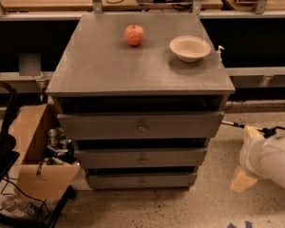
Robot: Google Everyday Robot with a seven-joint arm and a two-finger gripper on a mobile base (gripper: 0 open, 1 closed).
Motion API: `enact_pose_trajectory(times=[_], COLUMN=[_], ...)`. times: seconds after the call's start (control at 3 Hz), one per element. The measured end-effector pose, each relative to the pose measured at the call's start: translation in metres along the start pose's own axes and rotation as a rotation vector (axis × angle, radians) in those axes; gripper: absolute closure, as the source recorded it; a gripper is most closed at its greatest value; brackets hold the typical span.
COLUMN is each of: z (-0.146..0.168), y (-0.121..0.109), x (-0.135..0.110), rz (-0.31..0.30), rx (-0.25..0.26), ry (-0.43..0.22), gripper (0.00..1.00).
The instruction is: Open bottom drawer
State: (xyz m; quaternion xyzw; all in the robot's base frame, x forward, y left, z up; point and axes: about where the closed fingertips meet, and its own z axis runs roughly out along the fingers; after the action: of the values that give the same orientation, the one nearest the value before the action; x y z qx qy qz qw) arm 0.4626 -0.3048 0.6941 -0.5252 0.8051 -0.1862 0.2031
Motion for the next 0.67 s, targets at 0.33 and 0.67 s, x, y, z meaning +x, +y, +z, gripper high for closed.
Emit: enact_pose_trajectory(times=[0.33,0.67], z=[0.053,0.098], y=[0.035,0.053], x=[0.016,0.003], rz=[-0.142,-0.239], rx=[-0.006,0.016], ry=[-0.085,-0.199], gripper=[0.00,0.00])
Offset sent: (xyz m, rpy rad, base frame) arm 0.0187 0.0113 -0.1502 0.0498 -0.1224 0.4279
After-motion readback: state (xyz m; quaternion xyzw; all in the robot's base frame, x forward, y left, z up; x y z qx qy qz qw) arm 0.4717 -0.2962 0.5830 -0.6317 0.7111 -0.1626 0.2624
